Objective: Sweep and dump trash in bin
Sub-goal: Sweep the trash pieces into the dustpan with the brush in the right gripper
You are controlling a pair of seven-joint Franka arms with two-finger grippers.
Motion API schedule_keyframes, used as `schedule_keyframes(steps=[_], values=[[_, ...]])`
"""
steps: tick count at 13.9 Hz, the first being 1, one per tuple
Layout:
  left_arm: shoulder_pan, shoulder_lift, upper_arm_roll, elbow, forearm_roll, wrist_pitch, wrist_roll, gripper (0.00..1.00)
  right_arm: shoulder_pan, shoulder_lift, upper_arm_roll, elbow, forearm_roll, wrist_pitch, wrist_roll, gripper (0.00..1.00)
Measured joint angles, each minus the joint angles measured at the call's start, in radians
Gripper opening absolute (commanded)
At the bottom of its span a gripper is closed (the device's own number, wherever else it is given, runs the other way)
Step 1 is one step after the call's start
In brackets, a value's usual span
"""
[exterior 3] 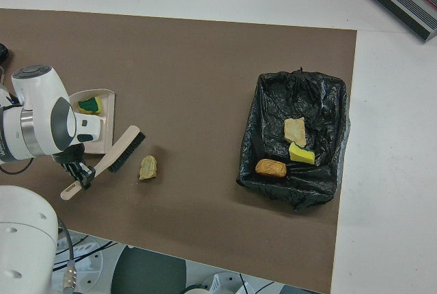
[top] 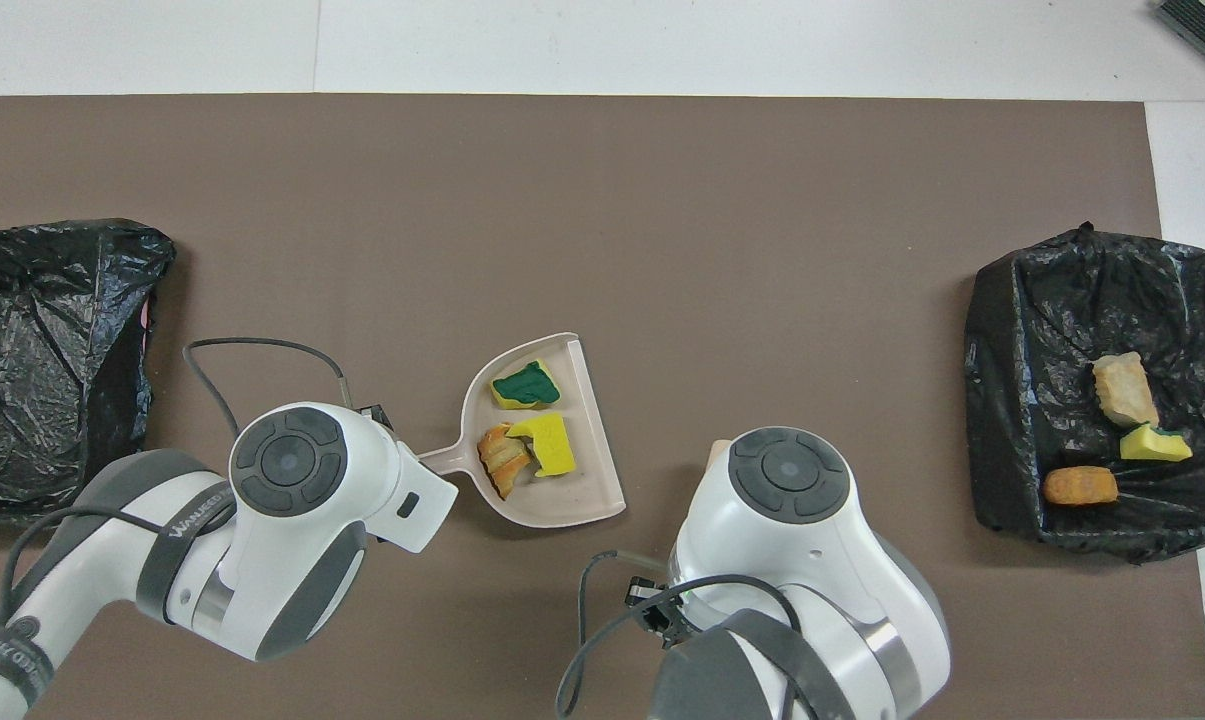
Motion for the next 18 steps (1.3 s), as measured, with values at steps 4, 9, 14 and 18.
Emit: schedule_keyframes(steps=[4,9,14,18], values=[[-0.007,-0.001,0.001,-0.005,0.0,0.003,-0.012,0.0,-0.001,-0.064,0.0,-0.122,-0.007,-0.017,0.136,0.0],[-0.009,-0.001,0.001,-0.006,0.0,0.003,-0.015,0.0,0.0,-0.195,0.002,-0.344,-0.01,0.158,0.027,0.0],[-0.009,-0.001,0.001,-0.006,0.0,0.003,-0.016,0.0,0.004,-0.068,0.004,-0.325,-0.01,0.398,-0.234,0.0],[-0.009,-0.001,0.002,-0.006,0.0,0.003,-0.016,0.0,0.005,0.114,0.004,-0.123,-0.01,0.416,-0.382,0.0]])
